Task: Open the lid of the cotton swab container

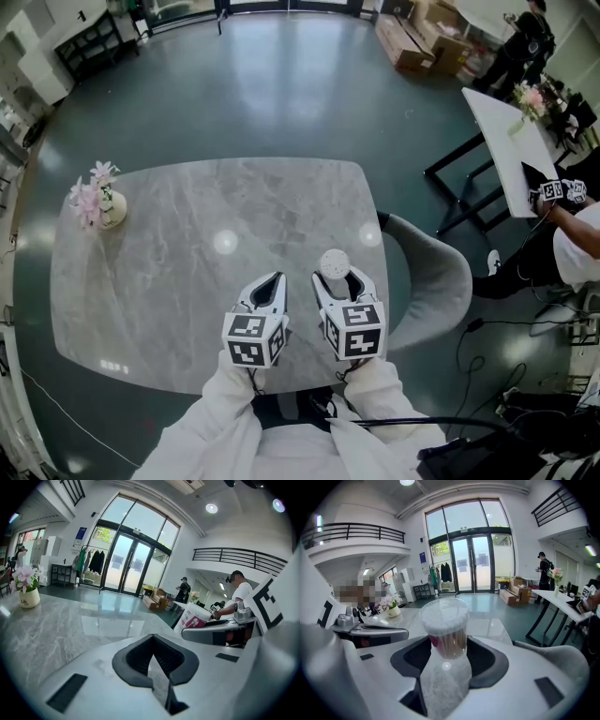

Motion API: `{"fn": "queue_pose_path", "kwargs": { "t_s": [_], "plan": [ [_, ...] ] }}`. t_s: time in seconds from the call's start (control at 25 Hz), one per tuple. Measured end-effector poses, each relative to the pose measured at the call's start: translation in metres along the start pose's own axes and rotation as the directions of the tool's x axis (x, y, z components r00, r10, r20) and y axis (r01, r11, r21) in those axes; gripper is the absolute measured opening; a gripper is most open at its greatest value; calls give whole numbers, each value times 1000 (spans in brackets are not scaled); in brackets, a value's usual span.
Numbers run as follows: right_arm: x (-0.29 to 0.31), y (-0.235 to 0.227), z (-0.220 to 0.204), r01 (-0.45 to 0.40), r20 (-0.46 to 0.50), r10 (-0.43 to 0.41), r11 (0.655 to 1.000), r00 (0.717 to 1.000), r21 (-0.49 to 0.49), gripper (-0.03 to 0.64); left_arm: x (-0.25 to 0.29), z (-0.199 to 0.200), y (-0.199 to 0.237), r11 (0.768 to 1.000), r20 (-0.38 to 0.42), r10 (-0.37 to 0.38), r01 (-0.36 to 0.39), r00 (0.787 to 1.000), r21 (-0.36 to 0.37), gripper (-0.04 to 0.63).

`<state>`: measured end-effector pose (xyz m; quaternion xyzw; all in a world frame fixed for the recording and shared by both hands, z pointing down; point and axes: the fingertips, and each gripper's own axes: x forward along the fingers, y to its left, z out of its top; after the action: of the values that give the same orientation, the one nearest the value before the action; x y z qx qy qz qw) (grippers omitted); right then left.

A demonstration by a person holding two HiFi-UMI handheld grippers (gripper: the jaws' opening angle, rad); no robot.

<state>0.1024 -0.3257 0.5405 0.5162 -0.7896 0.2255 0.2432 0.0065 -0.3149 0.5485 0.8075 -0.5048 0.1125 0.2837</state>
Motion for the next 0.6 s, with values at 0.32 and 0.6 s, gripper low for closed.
{"fn": "queue_pose_path", "kwargs": {
  "t_s": [0.32,0.6],
  "plan": [
    [-29,23,12,9,41,-8,1000,999,-19,291,-28,22,-13,998,50,-45,42,998,49,8],
    [-49,45,17,12,73,-10,1000,997,-28,291,-58,33,-29,991,77,-94,85,993,108,8]
  ]
}}
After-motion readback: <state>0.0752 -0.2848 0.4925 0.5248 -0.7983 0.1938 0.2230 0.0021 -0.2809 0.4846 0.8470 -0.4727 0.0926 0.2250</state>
